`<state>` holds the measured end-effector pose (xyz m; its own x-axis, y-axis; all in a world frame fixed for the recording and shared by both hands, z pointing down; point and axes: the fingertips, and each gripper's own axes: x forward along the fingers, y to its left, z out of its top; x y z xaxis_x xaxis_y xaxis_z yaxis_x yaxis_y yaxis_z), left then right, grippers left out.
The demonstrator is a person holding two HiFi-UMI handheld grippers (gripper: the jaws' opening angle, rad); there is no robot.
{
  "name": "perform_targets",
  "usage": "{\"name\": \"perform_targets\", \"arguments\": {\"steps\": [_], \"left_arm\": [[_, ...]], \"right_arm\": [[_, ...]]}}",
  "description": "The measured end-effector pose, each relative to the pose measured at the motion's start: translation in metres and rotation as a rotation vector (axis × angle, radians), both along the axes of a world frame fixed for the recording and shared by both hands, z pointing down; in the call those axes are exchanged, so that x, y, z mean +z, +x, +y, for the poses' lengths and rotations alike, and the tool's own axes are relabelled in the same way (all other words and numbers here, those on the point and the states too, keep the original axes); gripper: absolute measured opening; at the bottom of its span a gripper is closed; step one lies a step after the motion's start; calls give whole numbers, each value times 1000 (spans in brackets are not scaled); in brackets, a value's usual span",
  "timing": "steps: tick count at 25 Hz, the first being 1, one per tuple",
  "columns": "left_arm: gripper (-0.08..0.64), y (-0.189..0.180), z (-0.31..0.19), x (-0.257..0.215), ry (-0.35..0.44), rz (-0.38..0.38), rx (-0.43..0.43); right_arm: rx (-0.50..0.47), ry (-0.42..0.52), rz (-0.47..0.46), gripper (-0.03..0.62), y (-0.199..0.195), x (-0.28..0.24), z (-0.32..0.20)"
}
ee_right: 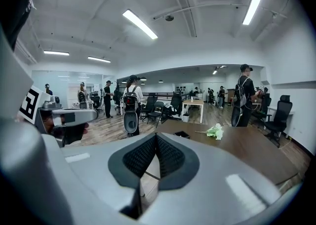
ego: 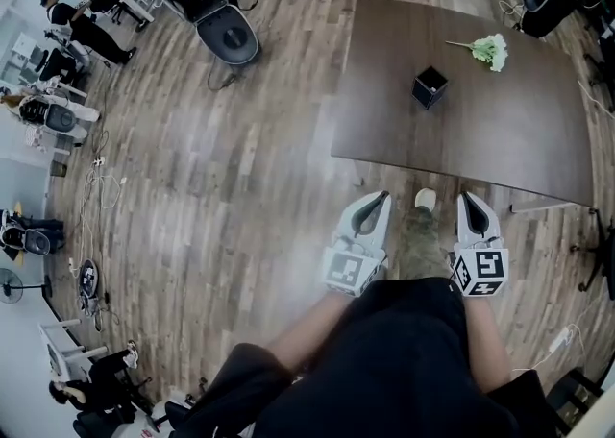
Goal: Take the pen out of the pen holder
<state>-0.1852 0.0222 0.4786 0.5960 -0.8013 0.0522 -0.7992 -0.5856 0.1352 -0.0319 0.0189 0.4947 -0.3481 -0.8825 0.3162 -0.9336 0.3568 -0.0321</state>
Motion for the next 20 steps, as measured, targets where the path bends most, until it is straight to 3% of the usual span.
{"name": "perform_targets", "arguments": {"steps": [5,20], "left_arm": [[2,13,-41,-6,37,-28,-38],[2,85,-208,-2,-4,-75,-66]], "right_arm": [[-17,9,-29,2,18,12,-44],[-72,-5,-51,2,76,11,-215]]}}
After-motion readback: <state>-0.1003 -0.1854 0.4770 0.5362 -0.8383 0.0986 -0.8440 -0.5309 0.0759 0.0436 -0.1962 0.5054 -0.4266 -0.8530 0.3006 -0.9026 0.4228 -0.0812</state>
